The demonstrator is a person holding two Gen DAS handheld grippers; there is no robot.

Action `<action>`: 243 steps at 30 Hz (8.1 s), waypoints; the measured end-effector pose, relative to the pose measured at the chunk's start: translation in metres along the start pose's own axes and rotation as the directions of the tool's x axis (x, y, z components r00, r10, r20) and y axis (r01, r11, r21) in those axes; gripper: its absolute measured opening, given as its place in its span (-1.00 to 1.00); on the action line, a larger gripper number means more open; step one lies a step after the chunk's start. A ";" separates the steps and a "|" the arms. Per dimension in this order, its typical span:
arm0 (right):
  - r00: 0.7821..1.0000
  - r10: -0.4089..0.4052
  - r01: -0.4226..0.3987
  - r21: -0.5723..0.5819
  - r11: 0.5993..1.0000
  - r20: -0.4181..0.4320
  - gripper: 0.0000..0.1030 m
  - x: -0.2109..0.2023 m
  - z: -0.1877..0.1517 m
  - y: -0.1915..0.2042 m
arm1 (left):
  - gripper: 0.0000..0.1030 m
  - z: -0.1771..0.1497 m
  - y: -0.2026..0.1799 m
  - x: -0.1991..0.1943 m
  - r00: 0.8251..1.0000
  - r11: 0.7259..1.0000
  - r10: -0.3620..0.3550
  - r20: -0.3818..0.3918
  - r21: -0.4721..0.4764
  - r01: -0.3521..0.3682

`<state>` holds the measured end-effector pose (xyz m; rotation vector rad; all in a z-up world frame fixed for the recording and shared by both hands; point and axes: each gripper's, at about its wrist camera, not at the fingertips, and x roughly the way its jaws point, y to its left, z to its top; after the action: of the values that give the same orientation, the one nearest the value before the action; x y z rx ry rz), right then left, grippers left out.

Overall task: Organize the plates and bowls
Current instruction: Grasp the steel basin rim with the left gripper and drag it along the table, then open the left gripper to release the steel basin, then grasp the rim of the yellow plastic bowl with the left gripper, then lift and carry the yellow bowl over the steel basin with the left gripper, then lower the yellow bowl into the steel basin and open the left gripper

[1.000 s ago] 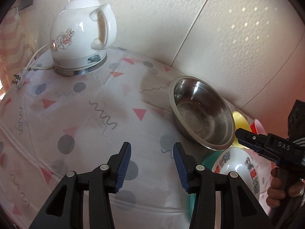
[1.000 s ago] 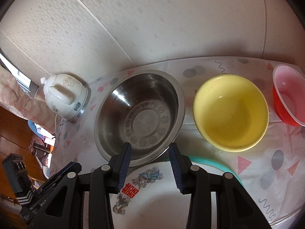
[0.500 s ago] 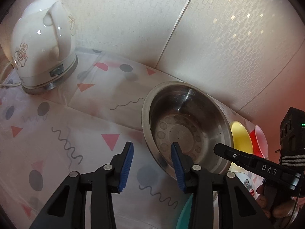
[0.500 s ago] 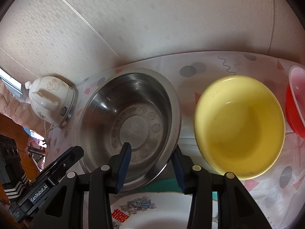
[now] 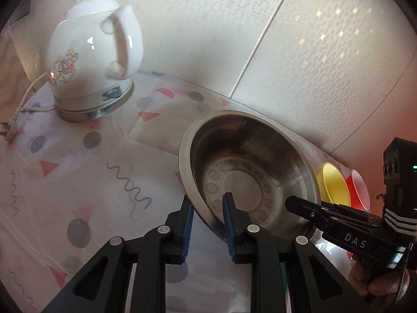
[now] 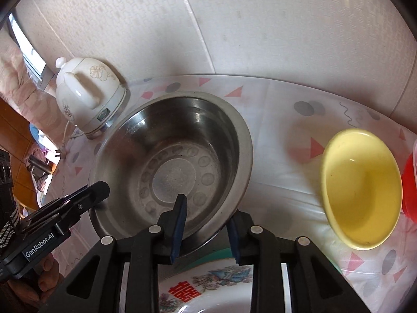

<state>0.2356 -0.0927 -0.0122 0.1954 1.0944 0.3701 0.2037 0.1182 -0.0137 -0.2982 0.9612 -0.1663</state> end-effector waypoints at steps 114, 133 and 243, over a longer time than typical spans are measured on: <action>0.996 -0.004 -0.038 0.447 0.894 0.091 -0.54 -0.051 -0.033 -0.196 | -0.41 0.005 -0.185 0.112 0.938 0.970 -0.128 -0.321 0.156 0.185; 0.999 0.037 -0.029 0.232 0.972 -0.033 -0.54 -0.021 0.002 -0.130 | -0.65 0.021 -0.129 0.091 0.967 0.984 -0.081 -0.240 0.134 0.116; 0.986 0.099 -0.127 -0.227 0.966 -0.131 -0.44 0.001 -0.069 0.122 | -0.66 -0.091 0.071 -0.077 0.988 0.979 0.135 -0.080 -0.145 -0.146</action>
<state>0.1504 0.0180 -0.0039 0.0255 1.1492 0.6160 0.0859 0.1907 -0.0251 -0.3636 1.0625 0.0256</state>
